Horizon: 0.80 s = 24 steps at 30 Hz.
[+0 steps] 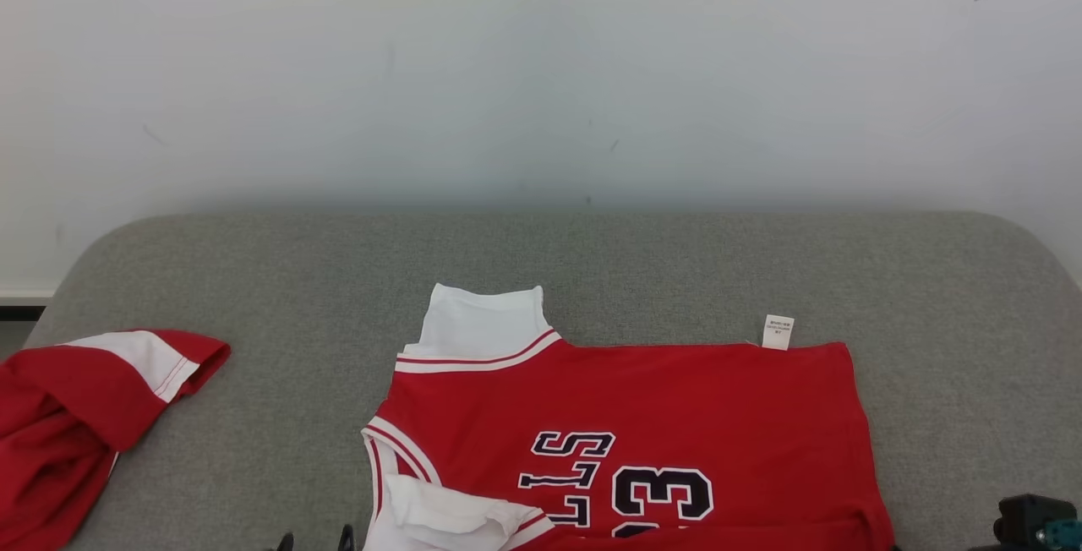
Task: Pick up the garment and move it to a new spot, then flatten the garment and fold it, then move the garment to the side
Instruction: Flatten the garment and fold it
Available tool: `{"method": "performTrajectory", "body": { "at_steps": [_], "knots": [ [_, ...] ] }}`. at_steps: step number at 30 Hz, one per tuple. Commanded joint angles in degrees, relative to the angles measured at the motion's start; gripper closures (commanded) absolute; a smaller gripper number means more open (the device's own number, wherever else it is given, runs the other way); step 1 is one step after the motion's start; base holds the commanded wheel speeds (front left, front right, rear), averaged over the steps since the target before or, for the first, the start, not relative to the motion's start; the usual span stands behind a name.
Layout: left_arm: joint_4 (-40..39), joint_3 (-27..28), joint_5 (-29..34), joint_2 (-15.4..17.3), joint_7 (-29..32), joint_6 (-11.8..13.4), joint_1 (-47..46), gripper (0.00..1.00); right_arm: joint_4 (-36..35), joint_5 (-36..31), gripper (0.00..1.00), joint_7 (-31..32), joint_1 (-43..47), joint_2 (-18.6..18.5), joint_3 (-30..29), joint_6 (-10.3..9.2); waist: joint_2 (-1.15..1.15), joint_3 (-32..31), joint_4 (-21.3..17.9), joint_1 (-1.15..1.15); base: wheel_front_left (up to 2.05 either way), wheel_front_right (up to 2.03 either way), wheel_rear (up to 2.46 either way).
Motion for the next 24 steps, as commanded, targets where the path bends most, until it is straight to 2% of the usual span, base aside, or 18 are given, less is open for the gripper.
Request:
{"method": "performTrajectory", "body": {
  "at_steps": [1,6,9,18,24],
  "knots": [
    [-0.2,-0.2,0.9,0.5,0.3,-0.5,-1.5,0.00,-0.8,-0.9,0.00,0.3,-0.9,0.0,-0.3,-0.13,0.00,0.2,-0.2,0.01,0.00,0.00,0.00],
    [1.1,-1.1,2.2,1.3,3.0,-1.8,-8.8,0.00,-4.4,-2.1,0.00,0.7,-4.7,-1.1,0.3,-0.13,0.00,2.1,-1.5,0.01,0.00,0.00,0.00],
    [2.5,-1.7,2.5,-0.1,6.0,-1.9,-14.2,0.00,-5.4,-3.4,0.00,-0.6,-7.9,-1.9,2.0,-0.13,0.00,4.1,-2.8,0.01,0.00,0.00,0.00],
    [13.3,-0.4,2.0,-0.4,11.1,-5.0,-31.9,0.00,-2.8,-2.8,0.00,-5.1,-19.4,-1.3,13.8,-0.13,0.00,15.8,-10.4,0.01,0.00,0.00,0.00],
    [21.3,-1.9,3.6,-0.6,14.1,-8.0,-42.5,0.00,-0.9,-1.7,0.00,-7.7,-23.8,-2.3,17.2,-0.13,0.00,22.2,-12.6,0.01,0.00,0.00,0.00]
  ]
}}
